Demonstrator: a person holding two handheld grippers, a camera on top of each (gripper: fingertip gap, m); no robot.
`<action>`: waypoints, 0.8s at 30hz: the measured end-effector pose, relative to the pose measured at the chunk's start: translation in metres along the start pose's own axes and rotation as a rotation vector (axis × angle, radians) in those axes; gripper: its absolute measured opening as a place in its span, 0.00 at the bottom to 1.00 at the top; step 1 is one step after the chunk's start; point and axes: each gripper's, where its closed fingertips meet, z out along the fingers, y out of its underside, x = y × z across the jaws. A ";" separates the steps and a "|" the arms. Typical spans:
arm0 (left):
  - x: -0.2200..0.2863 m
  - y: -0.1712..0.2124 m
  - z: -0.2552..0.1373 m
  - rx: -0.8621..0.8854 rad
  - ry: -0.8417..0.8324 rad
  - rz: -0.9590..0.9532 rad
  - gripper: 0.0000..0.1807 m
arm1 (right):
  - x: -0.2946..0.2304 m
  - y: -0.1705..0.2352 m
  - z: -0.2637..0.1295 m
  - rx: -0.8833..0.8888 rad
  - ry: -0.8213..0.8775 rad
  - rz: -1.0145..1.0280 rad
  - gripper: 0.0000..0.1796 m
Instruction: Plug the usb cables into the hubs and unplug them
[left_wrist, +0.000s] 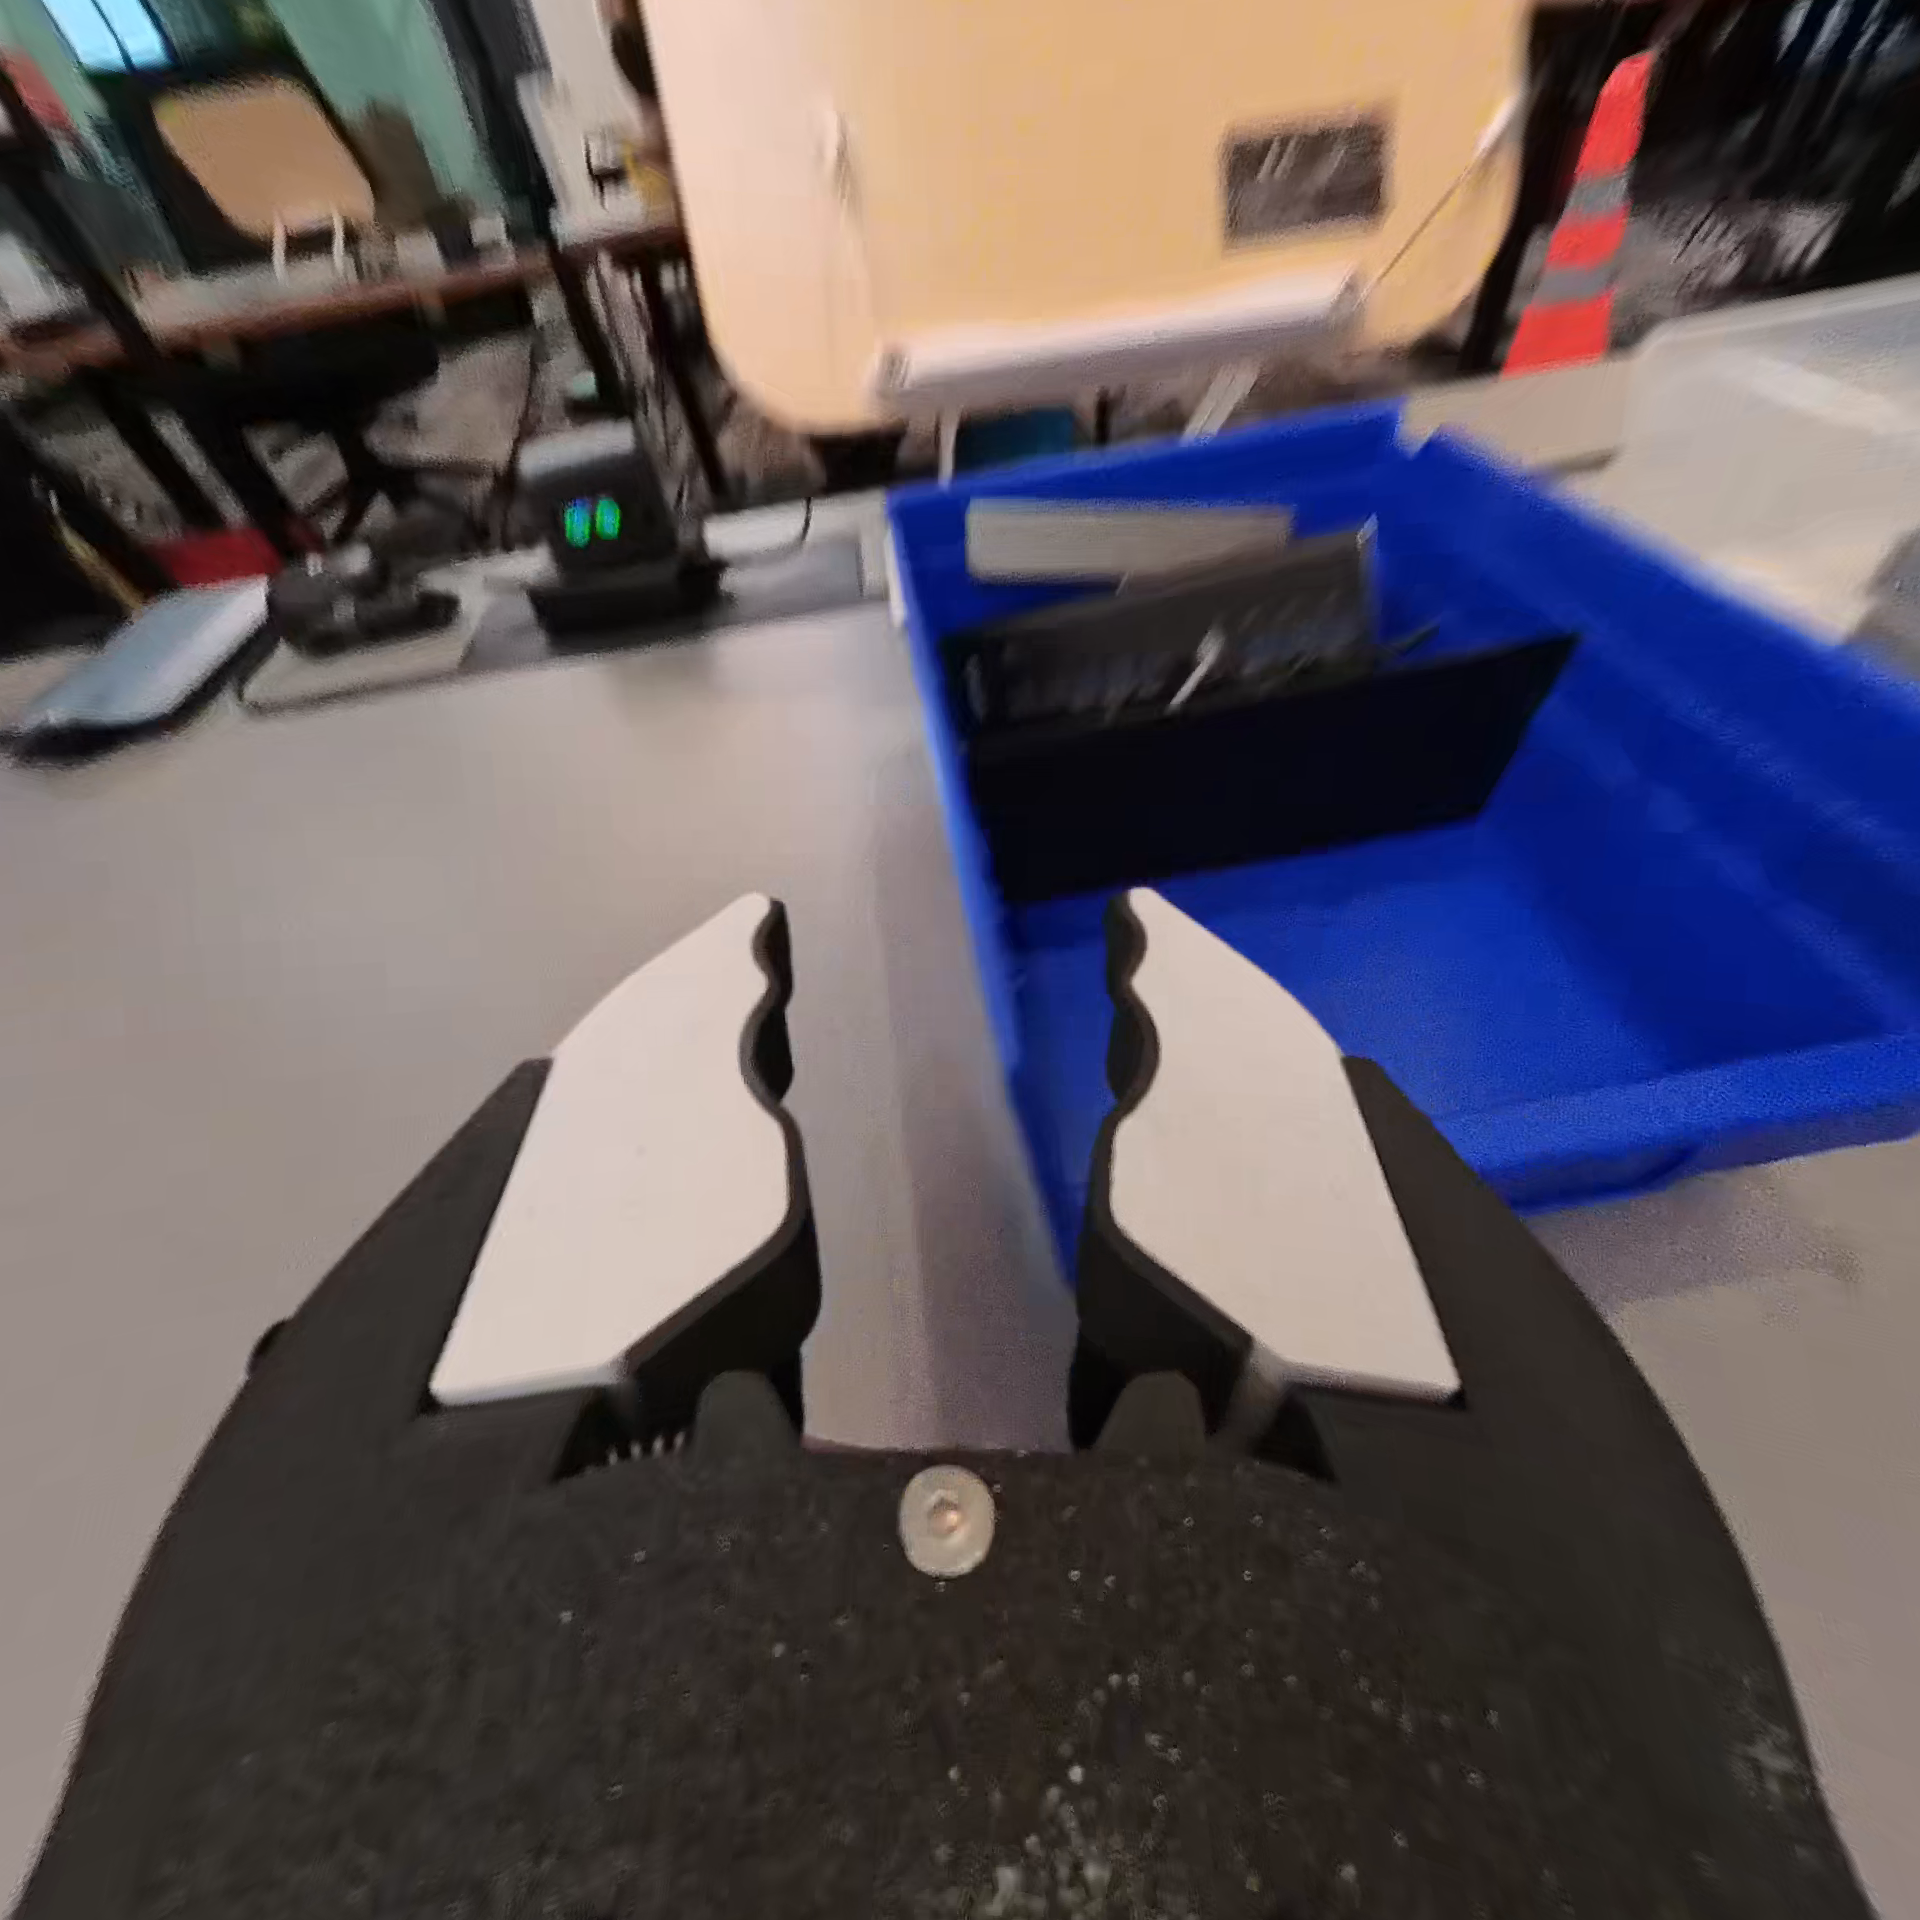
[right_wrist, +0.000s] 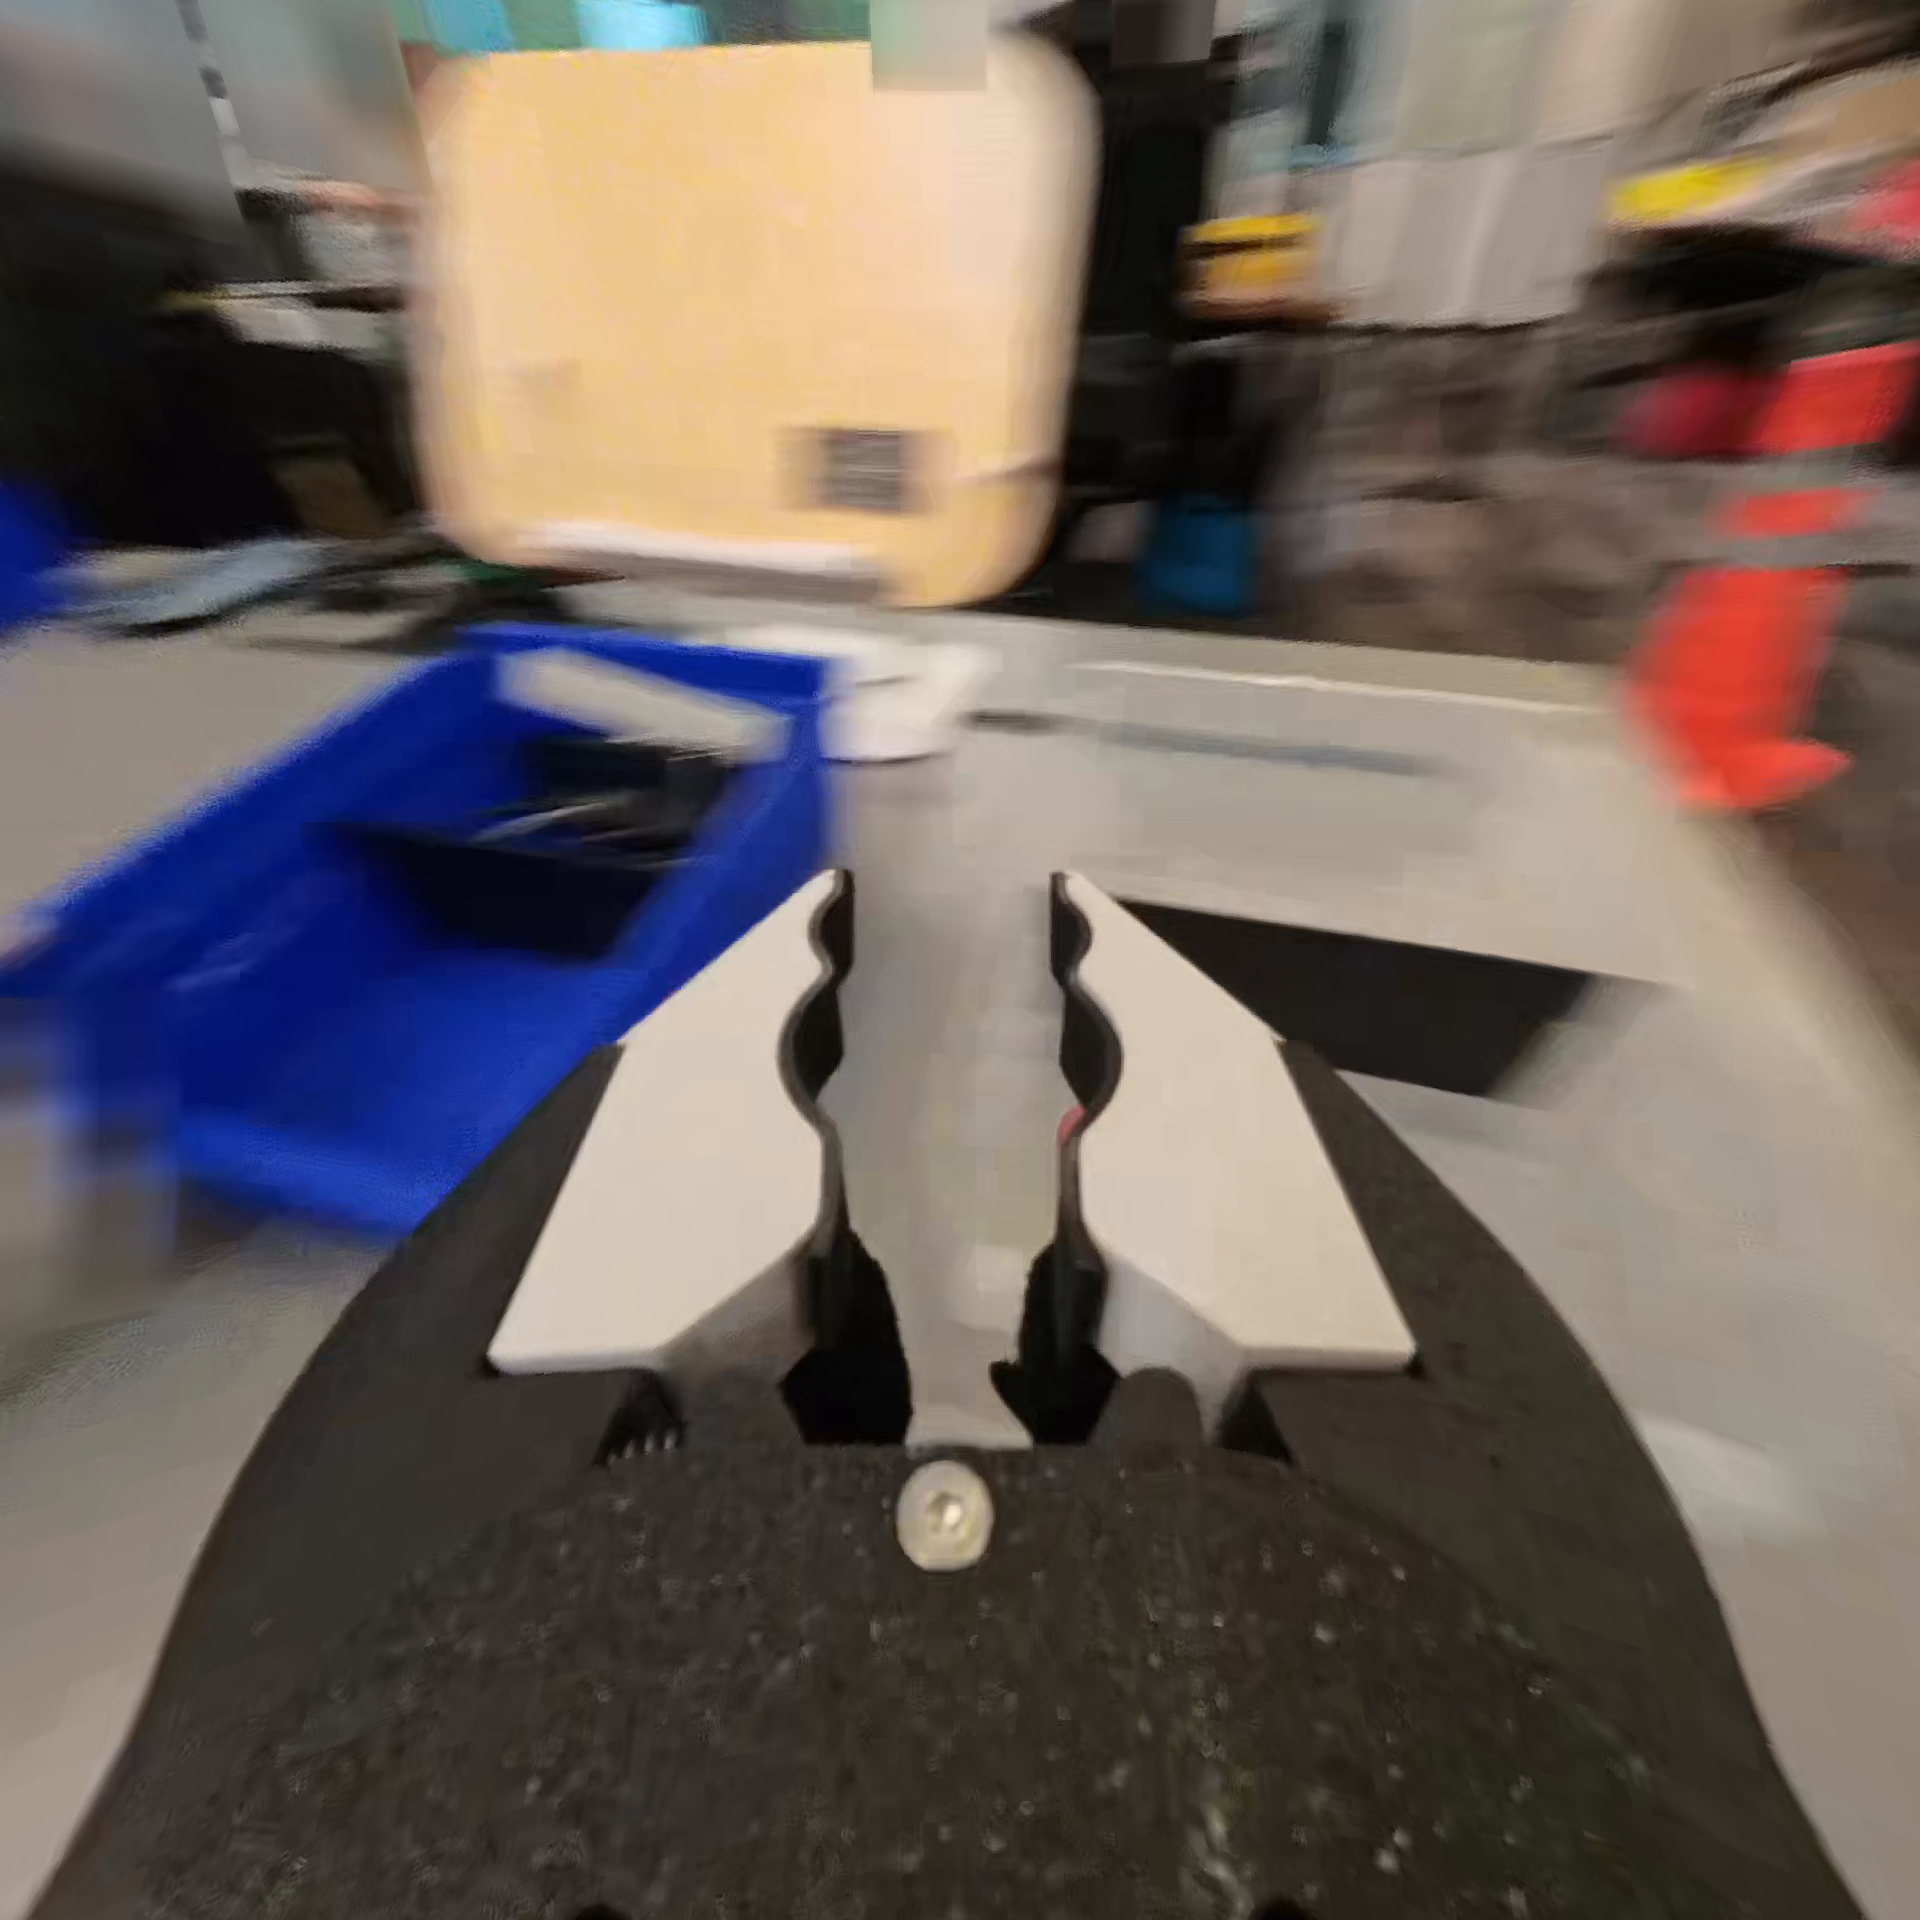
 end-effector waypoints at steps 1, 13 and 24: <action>-0.003 0.011 0.006 -0.019 0.006 0.000 0.33 | -0.051 0.008 0.009 -0.039 -0.163 0.022 0.27; 0.017 0.023 0.043 -0.069 0.217 -0.152 0.07 | -0.110 0.098 0.085 -0.183 0.016 0.018 0.06; -0.076 0.013 0.024 -0.036 0.034 -0.100 0.01 | -0.189 0.072 0.099 -0.159 0.093 -0.021 0.03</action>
